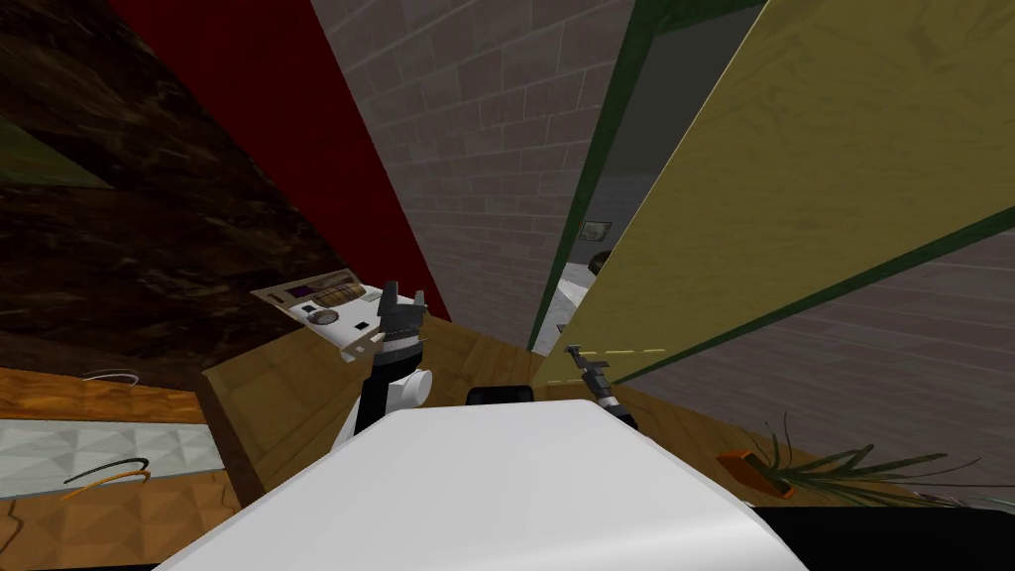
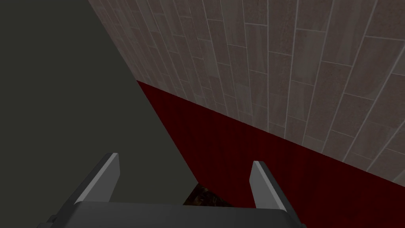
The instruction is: Pull the door open
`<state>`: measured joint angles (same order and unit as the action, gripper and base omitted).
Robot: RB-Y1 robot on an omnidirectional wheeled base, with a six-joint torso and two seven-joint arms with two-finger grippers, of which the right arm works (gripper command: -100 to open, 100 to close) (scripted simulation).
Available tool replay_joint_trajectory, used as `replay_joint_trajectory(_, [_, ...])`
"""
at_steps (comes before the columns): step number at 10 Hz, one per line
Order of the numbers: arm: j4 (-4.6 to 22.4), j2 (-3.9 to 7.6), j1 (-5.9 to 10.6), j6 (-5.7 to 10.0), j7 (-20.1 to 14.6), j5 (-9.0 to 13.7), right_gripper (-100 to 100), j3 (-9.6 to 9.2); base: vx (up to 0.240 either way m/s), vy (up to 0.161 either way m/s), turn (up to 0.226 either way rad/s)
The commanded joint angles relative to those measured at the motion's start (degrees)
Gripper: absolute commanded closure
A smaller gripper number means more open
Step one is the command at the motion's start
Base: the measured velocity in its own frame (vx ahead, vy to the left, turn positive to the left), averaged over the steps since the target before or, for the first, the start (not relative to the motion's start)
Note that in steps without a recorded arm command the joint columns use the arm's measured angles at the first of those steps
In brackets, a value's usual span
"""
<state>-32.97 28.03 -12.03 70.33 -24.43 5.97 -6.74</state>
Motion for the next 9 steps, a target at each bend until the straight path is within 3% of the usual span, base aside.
replay_joint_trajectory(1, [0.45, 0.32, -0.34, 0.9, -0.17, 0.11, 100, -0.03, -0.237, -0.072, 0.176])
replay_joint_trajectory(2, [0.76, 0.48, -0.49, 1.47, -0.31, 0.12, 100, -0.13, -0.232, -0.065, 0.144])
replay_joint_trajectory(3, [-0.14, 0.32, -0.66, 0.62, -0.26, 0.03, 100, -0.22, -0.104, -0.025, 0.03])
replay_joint_trajectory(9, [1.16, -1.86, 4.41, -3.99, 2.1, 0.78, 100, 0.52, -0.213, -0.063, 0.159])
